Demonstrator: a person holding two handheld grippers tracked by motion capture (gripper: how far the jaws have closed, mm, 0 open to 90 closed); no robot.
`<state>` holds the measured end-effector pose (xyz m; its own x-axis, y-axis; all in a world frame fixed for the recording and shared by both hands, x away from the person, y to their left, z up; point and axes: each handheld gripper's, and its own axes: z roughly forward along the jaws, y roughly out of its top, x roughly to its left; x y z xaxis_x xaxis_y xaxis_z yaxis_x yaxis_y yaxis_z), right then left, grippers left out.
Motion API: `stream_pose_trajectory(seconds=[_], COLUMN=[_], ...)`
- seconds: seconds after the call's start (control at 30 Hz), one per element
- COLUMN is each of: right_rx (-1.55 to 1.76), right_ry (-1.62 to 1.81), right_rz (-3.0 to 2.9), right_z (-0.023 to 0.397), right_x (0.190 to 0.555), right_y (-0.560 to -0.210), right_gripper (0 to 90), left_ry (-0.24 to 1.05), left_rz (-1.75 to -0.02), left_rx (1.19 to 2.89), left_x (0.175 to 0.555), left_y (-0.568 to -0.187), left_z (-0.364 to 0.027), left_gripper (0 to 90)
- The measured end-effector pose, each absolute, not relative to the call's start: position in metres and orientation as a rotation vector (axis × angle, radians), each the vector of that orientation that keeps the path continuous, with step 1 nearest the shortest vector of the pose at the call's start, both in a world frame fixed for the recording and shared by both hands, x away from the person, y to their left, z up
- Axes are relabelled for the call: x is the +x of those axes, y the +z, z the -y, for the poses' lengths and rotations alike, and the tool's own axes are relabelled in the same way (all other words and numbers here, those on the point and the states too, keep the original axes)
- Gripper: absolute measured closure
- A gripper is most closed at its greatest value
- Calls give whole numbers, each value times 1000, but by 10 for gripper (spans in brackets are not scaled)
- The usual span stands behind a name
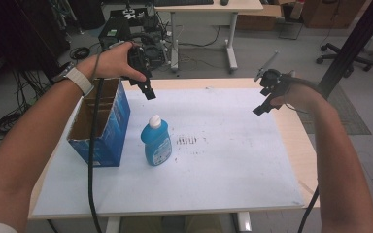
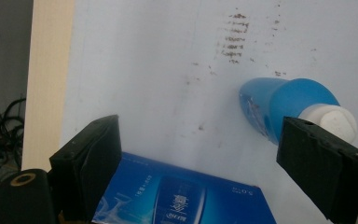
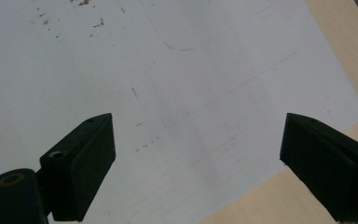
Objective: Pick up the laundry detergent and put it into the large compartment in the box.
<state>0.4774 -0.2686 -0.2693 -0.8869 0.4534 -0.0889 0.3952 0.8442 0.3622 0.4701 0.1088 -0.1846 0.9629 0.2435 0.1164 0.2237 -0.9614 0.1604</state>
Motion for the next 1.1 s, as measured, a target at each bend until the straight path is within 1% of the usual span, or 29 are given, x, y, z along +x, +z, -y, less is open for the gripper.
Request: stream_pose_trajectory(seconds=[0.23, 0.43, 0.6, 0.8, 0.93, 0.97, 1.03, 1.1], right_rx=[667, 668, 654, 660, 662, 664, 664, 666], right_ry=[521, 534, 533, 552, 550, 552, 552, 540], right_rz=[-2848, -2833, -2834, -2819, -2819, -2819, -2820, -2817], right_z=[269, 271, 271, 273, 274, 276, 276, 278], right_x=[476, 474, 471, 468, 466, 465, 464, 463], right_y=[-267, -265, -265, -265, -267, -268, -269, -270], right_gripper=[104, 103, 103, 103, 103, 104, 103, 103], left_ry=[216, 220, 235, 255, 241, 222, 226, 231], left_rz=[-403, -459, -484, -539, -581, -634, -645, -679], left_rx=[2961, 2942, 2929, 2931, 2939, 2937, 2928, 2908], left_x=[466, 461, 457, 448, 444, 440, 439, 435], left_y=[-180, -173, -168, -163, -161, -160, -159, -157], left_z=[-108, -108, -108, -106, -104, -102, -101, -101], left_gripper=[135, 101, 90, 91, 103, 106, 113, 99])
